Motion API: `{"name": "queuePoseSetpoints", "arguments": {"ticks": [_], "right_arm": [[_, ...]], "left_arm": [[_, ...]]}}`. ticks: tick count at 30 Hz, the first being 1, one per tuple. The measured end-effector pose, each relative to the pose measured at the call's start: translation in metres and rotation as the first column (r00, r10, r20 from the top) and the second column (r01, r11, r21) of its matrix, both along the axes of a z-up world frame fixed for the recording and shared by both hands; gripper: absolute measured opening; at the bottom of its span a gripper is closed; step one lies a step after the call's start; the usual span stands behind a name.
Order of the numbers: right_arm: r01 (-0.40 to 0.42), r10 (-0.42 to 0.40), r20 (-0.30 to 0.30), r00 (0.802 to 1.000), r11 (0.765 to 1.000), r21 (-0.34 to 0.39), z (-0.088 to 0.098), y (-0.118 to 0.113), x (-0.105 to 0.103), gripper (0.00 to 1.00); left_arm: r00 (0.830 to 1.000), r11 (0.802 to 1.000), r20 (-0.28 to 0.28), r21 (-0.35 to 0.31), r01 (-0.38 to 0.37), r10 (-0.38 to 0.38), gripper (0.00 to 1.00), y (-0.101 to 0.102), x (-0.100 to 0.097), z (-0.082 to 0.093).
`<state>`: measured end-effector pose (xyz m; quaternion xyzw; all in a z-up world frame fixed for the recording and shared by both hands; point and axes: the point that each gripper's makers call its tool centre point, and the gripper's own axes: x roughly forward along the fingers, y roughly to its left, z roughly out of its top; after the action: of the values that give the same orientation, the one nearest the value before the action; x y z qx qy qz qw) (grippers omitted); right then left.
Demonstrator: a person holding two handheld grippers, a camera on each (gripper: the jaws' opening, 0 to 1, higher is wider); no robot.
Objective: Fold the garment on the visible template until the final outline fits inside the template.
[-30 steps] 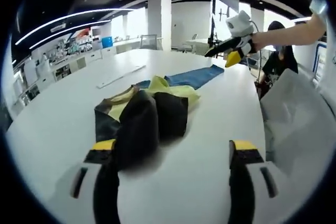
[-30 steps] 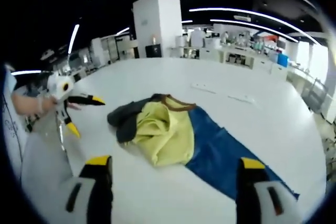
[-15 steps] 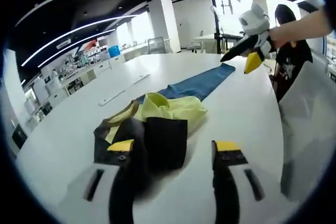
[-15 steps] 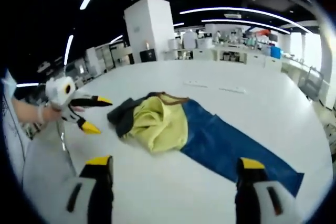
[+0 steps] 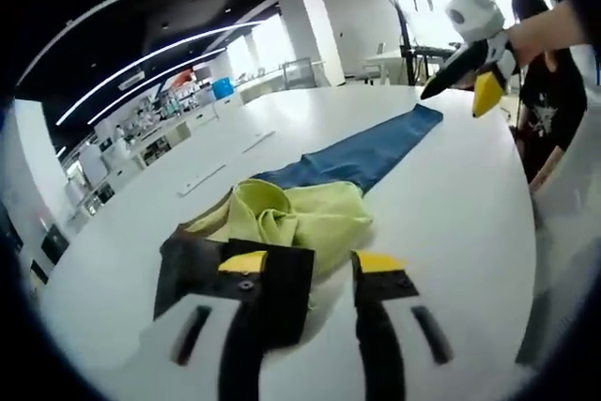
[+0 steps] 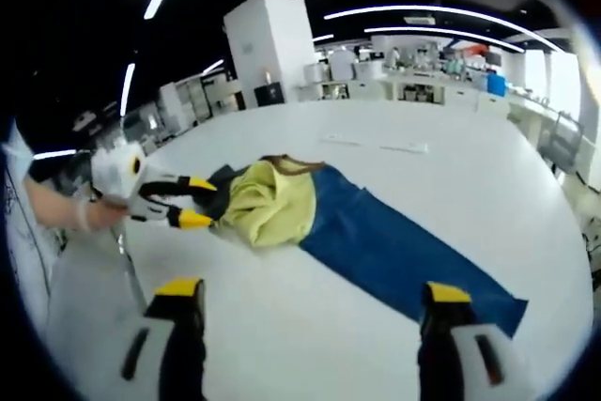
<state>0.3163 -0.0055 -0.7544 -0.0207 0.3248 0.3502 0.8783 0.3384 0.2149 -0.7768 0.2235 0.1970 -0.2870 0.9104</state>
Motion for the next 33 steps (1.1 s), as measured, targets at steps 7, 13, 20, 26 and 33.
{"name": "queuePoseSetpoints", "arguments": {"ticks": [7,13,20,26,33], "right_arm": [[-0.013,0.013,-0.014,1.0,1.0,-0.002,-0.002,-0.031,0.009,0.94],[-0.019,0.019,-0.019,1.0,1.0,0.008,-0.006,-0.045,0.013,0.94],[-0.011,0.012,-0.024,1.0,1.0,0.022,-0.012,-0.058,0.009,0.93],[0.009,-0.008,-0.031,0.999,0.999,0.033,-0.014,-0.065,0.002,0.93],[0.029,-0.028,-0.017,0.999,0.999,0.045,-0.009,-0.06,-0.004,0.93]], "left_arm": [[0.995,0.994,0.023,0.063,-0.095,0.094,0.23,-0.001,0.011,-0.011],[0.988,0.983,0.026,0.092,-0.156,0.154,0.22,0.003,0.015,-0.02],[0.977,0.972,0.028,0.099,-0.214,0.213,0.12,0.011,0.02,-0.022],[0.976,0.973,0.013,0.08,-0.216,0.216,0.0,0.012,0.016,-0.021],[0.974,0.975,-0.044,0.017,-0.222,0.222,0.0,0.018,0.007,-0.012]]}}
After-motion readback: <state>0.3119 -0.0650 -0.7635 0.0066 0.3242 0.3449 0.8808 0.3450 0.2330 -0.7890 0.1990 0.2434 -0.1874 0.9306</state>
